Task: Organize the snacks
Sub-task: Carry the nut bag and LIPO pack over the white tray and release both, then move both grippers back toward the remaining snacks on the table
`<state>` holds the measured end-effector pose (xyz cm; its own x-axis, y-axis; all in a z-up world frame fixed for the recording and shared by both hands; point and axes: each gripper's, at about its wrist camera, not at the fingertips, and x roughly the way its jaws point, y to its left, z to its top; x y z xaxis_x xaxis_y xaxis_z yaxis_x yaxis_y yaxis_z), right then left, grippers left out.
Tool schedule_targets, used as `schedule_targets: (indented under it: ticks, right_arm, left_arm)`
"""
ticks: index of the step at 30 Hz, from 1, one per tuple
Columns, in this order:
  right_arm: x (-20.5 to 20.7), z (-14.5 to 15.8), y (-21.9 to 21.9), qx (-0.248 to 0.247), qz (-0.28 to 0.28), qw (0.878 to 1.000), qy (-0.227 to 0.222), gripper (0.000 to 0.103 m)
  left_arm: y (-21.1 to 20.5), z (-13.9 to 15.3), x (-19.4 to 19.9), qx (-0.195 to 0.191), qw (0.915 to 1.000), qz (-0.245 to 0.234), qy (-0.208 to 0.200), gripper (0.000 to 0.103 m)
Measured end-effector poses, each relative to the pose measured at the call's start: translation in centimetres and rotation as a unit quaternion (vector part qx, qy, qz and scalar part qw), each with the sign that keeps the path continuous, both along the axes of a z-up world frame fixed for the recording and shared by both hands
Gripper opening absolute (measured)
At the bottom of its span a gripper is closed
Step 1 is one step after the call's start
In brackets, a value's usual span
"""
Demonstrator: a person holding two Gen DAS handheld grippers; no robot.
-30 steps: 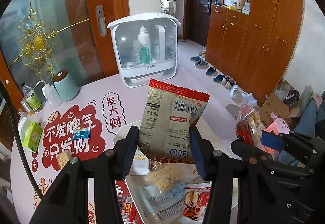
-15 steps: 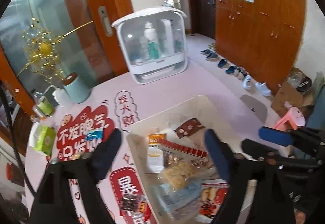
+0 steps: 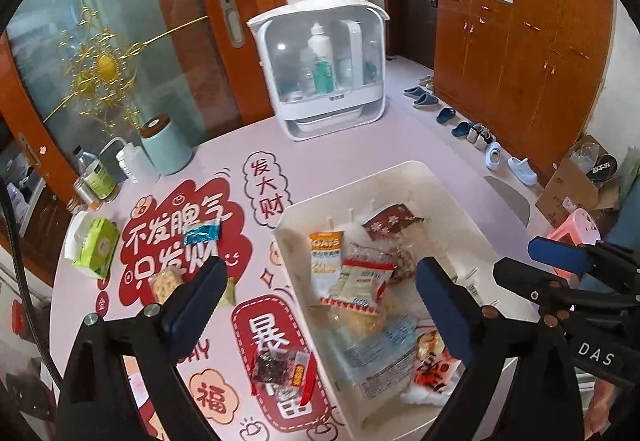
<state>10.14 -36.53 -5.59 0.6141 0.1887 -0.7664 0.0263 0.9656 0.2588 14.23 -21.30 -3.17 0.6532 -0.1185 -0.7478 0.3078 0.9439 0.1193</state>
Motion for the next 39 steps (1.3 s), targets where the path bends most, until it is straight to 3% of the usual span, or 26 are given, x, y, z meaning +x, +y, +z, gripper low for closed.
schedule_targets:
  ticks: [18, 23, 28, 33, 37, 39]
  right_arm:
    - [0.5, 2.1, 10.7, -0.023, 0.117, 0.993, -0.021, 0.050]
    - [1.3, 3.2, 14.1, -0.044, 0.146, 0.988, -0.032, 0.050]
    - [3.3, 5.5, 16.7, -0.055, 0.160, 0.985, -0.041, 0.050]
    - [8.4, 7.2, 18.8, -0.045, 0.151, 0.987, -0.033, 0.054]
    - [14.2, 5.6, 20.6, -0.022, 0.140, 0.990, 0.002, 0.058]
    - [17.5, 3.6, 21.7, -0.011, 0.137, 0.990, 0.028, 0.058]
  left_arm:
    - [12.5, 1.8, -3.5, 0.000, 0.9930, 0.117, -0.015, 0.095]
    - [16.2, 3.1, -3.4, 0.025, 0.9905, 0.132, -0.030, 0.095]
    - [20.6, 6.2, -1.1, 0.045, 0.9875, 0.140, -0.056, 0.095]
    - [24.9, 8.1, 3.8, 0.052, 0.9851, 0.149, -0.069, 0.095]
    - [27.2, 5.9, 8.1, 0.017, 0.9888, 0.146, -0.025, 0.095]
    - [27.9, 3.2, 10.4, -0.001, 0.9891, 0.147, 0.011, 0.095]
